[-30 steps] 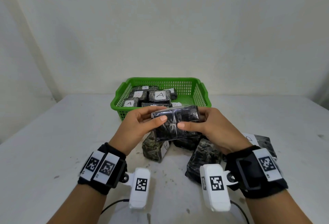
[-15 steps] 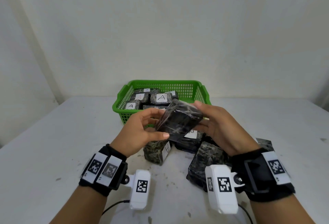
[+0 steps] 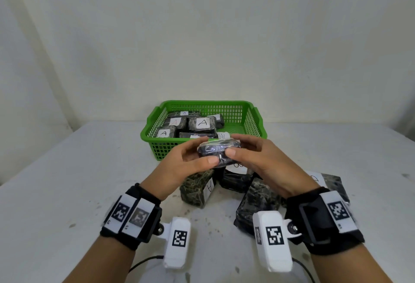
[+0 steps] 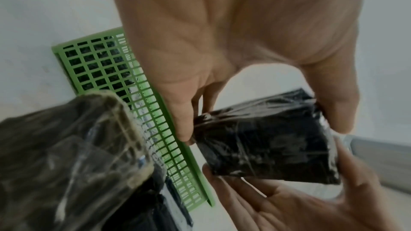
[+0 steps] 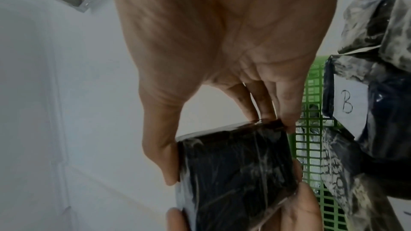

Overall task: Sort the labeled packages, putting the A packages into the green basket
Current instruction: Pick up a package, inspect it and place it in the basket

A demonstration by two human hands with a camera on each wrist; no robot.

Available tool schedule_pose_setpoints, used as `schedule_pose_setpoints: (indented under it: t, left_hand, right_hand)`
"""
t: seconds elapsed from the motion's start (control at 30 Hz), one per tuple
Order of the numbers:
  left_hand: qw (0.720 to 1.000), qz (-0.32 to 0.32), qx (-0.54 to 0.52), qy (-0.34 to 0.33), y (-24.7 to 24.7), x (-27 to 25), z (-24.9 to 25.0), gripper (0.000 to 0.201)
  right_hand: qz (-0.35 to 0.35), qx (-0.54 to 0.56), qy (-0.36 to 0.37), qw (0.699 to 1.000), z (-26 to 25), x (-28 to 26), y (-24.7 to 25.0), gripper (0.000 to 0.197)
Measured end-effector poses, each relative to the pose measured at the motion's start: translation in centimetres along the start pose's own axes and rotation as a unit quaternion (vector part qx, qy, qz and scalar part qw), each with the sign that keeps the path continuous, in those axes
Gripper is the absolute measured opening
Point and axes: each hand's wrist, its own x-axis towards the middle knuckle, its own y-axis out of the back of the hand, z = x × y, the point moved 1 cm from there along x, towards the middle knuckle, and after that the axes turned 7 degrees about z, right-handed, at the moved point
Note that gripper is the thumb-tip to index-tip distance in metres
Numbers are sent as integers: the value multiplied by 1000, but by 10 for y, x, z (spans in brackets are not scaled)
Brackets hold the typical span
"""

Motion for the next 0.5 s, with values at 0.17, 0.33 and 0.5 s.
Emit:
schedule_pose_setpoints:
  t: [0.17, 0.33, 0.5]
  left_hand:
    - [1000, 6, 20, -6, -5, -1, -1, 94]
    - [1000, 26, -14, 1, -4, -1, 2, 96]
    - [999, 13, -39, 25, -2, -2, 3, 111]
  right_hand:
    - [-7, -32, -1, 999, -3, -5, -4, 113]
    - [2, -15, -5, 1000, -6, -6, -6, 117]
    - [-15, -10, -16, 1000, -6, -7, -6, 117]
